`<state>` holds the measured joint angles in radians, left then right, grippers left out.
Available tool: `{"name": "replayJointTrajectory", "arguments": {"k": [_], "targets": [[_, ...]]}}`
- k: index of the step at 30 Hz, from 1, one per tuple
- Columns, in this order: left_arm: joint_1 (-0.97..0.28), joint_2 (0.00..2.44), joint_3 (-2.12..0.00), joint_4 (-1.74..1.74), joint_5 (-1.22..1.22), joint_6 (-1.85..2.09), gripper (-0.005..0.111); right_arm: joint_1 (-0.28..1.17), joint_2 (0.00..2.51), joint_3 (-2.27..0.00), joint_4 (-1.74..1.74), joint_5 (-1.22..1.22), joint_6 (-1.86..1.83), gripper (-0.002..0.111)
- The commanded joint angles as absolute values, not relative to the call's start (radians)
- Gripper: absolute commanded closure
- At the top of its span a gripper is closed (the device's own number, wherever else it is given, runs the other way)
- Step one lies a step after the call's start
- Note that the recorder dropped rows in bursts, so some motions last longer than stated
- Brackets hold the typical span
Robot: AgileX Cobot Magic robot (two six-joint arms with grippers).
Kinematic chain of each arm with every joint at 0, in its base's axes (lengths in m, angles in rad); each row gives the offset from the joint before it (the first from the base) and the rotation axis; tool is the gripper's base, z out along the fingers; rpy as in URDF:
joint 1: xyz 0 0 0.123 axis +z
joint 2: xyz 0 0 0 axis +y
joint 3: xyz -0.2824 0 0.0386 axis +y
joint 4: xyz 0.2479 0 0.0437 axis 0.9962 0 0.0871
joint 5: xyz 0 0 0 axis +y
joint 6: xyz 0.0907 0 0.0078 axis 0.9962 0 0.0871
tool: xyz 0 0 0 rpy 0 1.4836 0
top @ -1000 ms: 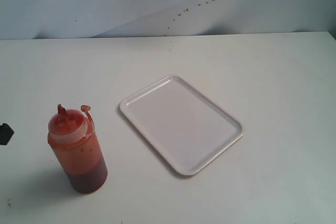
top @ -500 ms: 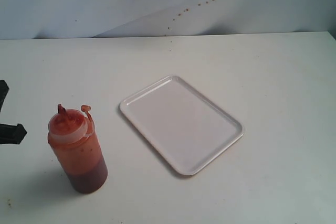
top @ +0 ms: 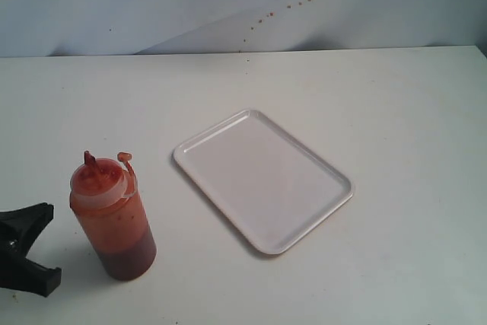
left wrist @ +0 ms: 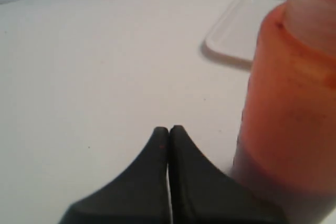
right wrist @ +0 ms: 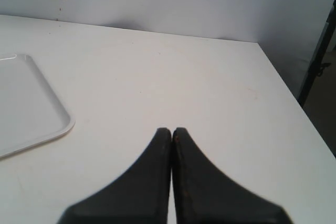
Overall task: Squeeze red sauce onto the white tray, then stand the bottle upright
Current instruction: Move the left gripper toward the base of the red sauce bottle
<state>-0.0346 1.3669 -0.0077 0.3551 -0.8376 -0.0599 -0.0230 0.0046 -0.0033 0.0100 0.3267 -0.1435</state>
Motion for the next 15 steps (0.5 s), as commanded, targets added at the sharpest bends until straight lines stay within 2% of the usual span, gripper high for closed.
{"name": "replayJointTrajectory", "arguments": {"k": [1, 6, 15], "targets": [[-0.034, 1.364, 0.000, 0.464, -0.770, -0.164, 0.107, -0.018, 0.000, 0.000, 0.000, 0.324, -0.142, 0.108], [-0.034, 1.364, 0.000, 0.679, -0.762, -0.311, 0.107, -0.018, 0.000, 0.000, 0.000, 0.324, -0.142, 0.108], [-0.034, 1.364, 0.000, 0.728, -0.676, -0.356, 0.107, -0.018, 0.000, 0.000, 0.000, 0.324, -0.142, 0.108]]}}
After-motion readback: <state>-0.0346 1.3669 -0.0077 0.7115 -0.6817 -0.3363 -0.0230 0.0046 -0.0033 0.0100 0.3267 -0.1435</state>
